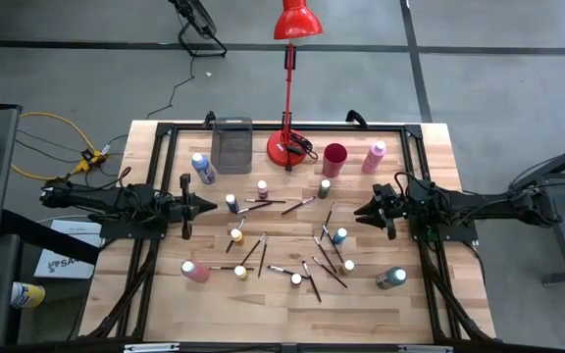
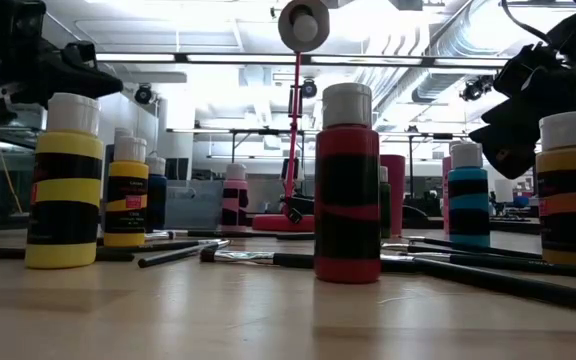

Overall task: Pick & Place Paint Supplies
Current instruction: Put the small blue black paint bottle into the bin, then put the small pink black paint bottle into the bin

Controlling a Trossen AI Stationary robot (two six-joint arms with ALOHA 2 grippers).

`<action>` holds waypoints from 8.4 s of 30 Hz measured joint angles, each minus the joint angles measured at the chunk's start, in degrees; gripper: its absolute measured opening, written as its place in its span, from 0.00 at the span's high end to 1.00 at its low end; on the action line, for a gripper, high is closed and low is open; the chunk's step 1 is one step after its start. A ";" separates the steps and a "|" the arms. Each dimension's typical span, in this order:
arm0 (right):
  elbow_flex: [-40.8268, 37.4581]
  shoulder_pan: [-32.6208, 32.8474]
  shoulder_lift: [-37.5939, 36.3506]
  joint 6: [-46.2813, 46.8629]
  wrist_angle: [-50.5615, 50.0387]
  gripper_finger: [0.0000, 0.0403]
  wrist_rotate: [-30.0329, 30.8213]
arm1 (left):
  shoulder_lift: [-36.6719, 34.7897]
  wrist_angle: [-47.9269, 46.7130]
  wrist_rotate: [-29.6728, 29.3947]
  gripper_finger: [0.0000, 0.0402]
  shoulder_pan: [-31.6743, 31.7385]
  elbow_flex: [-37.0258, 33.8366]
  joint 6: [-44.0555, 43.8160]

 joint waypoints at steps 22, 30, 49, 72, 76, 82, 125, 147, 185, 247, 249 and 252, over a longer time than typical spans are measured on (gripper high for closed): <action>-0.01 0.00 0.00 0.00 0.01 0.70 -0.01 | 0.65 -0.66 -0.68 0.97 0.01 0.33 -7.51; 0.00 0.01 0.01 0.00 0.00 0.70 -0.01 | 8.52 -1.05 -0.96 0.71 0.00 1.63 -15.67; -0.02 -0.01 0.02 0.00 0.00 0.70 -0.01 | 43.80 -21.18 -13.92 0.65 0.06 25.74 -33.10; -0.01 0.01 0.00 -0.01 0.00 0.70 -0.01 | 50.86 -18.01 -18.97 0.35 0.06 24.00 -46.95; 0.01 0.02 0.02 0.00 0.00 0.70 -0.01 | 50.84 -13.84 -19.47 0.37 0.06 21.74 -47.92; 0.00 0.01 0.01 0.00 0.00 0.70 -0.01 | 51.12 -13.73 -20.43 0.37 0.06 21.75 -47.93; 0.00 0.02 0.01 0.00 -0.14 0.70 -0.01 | 54.51 -8.00 -25.30 0.71 0.08 28.94 -46.00; -0.01 0.01 0.00 0.00 -0.02 0.70 -0.01 | 60.93 -10.71 -17.12 0.72 39.53 40.31 -37.15; 0.01 0.00 0.00 0.00 -0.02 0.70 0.08 | 81.63 6.31 -20.42 0.72 52.22 40.30 -45.29; 0.01 -0.01 0.00 0.00 -0.02 0.70 0.02 | 68.96 6.53 28.65 0.37 52.10 40.24 -15.01; -0.02 -0.01 0.02 -0.01 -0.02 0.70 0.01 | 69.38 6.56 34.38 0.37 51.74 40.24 -14.74; -0.02 0.02 0.01 0.00 -0.02 0.70 -0.01 | 70.34 4.26 36.86 0.37 49.30 40.24 -12.79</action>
